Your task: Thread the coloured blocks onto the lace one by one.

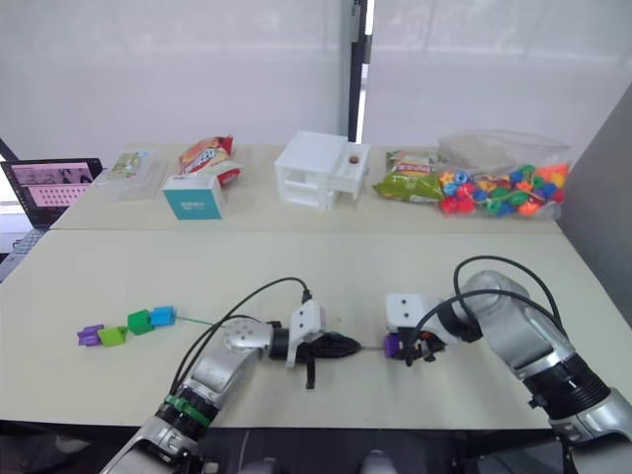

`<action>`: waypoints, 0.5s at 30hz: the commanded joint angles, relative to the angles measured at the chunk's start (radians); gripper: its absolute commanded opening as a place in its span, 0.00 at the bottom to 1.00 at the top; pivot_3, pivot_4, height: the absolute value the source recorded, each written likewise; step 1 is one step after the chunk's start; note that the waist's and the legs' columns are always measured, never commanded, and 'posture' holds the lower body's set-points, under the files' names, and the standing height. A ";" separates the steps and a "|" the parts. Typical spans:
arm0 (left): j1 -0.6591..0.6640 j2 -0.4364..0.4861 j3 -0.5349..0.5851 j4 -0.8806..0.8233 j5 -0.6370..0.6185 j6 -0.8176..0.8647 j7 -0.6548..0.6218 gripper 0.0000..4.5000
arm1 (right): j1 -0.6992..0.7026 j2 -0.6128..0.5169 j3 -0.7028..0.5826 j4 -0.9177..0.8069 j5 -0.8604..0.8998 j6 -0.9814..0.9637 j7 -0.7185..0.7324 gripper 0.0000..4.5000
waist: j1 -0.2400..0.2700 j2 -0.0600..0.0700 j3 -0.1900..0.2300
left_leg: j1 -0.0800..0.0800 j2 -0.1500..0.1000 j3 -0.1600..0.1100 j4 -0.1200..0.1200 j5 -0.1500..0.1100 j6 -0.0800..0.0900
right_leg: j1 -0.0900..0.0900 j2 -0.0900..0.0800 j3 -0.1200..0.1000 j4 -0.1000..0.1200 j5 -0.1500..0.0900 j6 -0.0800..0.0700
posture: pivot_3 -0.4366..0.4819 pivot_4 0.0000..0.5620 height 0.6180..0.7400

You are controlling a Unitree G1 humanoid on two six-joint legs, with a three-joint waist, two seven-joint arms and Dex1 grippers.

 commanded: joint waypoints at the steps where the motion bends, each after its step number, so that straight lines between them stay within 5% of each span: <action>1: -0.002 -0.002 0.020 -0.031 -0.028 0.004 -0.002 0.00 | 0.002 0.003 0.003 0.007 -0.011 -0.001 -0.009 0.26 | 0.000 0.000 0.000 | 0.000 0.000 0.000 0.000 0.000 0.000 | 0.000 0.000 0.000 0.000 0.000 0.000 | 0.48 0.27 1.00; 15: -0.001 -0.007 0.000 -0.053 -0.026 0.008 -0.007 0.00 | 0.019 0.013 -0.004 -0.018 0.004 0.016 -0.025 0.26 | -0.001 0.000 0.000 | 0.000 0.000 0.000 0.000 0.000 0.000 | 0.000 0.000 0.000 0.000 0.000 0.000 | 0.48 0.27 1.00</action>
